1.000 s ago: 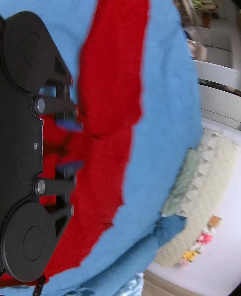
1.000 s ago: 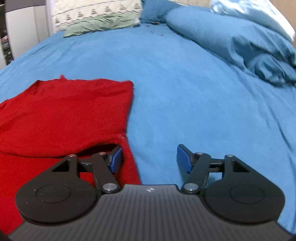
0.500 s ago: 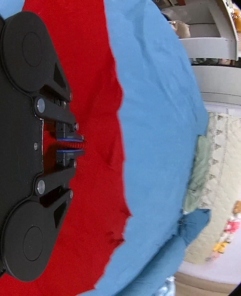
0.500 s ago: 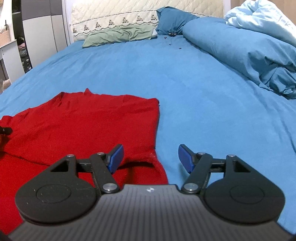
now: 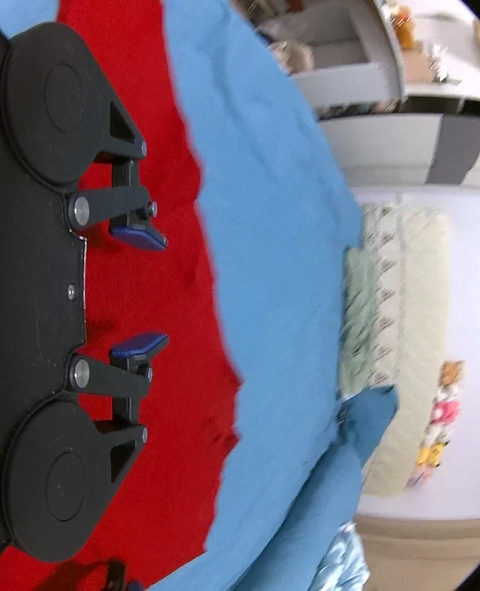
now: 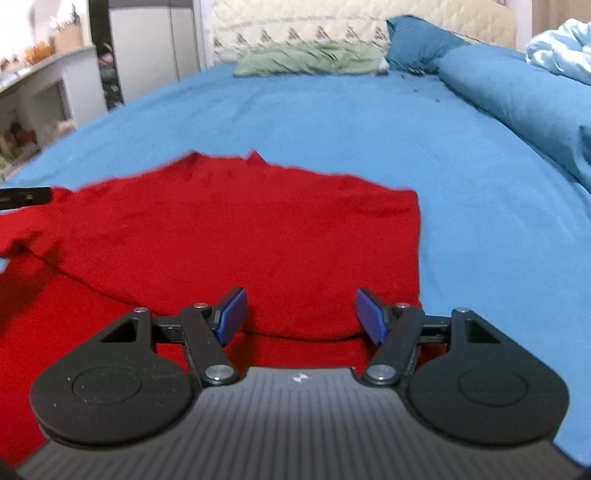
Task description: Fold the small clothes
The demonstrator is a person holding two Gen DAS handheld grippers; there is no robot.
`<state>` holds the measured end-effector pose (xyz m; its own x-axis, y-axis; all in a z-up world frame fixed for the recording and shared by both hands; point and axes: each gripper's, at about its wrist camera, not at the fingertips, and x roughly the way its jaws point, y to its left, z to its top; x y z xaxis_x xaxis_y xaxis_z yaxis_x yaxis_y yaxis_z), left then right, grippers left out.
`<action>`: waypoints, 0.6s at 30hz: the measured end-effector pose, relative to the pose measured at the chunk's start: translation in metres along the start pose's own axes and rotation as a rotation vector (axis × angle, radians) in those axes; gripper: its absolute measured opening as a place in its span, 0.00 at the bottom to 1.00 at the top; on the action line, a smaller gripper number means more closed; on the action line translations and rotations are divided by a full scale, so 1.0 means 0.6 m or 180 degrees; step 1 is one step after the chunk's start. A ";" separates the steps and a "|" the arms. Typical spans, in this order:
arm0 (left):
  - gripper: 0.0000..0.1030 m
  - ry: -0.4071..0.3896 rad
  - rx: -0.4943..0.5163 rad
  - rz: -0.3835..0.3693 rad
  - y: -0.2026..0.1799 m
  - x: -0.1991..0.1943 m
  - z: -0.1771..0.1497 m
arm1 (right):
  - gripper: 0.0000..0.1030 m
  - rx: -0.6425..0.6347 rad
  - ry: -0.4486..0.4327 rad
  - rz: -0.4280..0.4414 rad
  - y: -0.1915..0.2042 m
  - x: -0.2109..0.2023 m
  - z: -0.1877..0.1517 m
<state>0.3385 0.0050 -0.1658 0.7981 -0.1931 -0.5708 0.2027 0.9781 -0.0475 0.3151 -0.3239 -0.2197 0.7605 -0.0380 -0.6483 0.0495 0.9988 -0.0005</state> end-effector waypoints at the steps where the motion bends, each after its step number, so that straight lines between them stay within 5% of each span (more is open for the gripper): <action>1: 0.52 0.0070 0.0019 -0.0030 -0.003 0.007 -0.007 | 0.79 0.0065 0.0032 -0.0071 -0.007 0.002 -0.005; 4: 0.52 0.0379 -0.0072 -0.0076 0.001 0.031 -0.039 | 0.79 0.0276 0.0009 -0.0067 -0.031 -0.003 -0.025; 11: 0.53 0.0359 -0.0158 -0.0098 0.009 0.026 -0.051 | 0.82 0.0098 -0.0216 0.0118 -0.008 -0.019 0.021; 18: 0.53 0.0380 -0.0178 -0.0115 0.012 0.038 -0.043 | 0.84 0.0128 -0.0119 0.0001 -0.010 0.112 0.101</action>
<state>0.3434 0.0094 -0.1999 0.7170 -0.2210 -0.6611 0.1955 0.9741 -0.1135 0.4052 -0.3345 -0.2173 0.7840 -0.0397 -0.6194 0.0747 0.9967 0.0308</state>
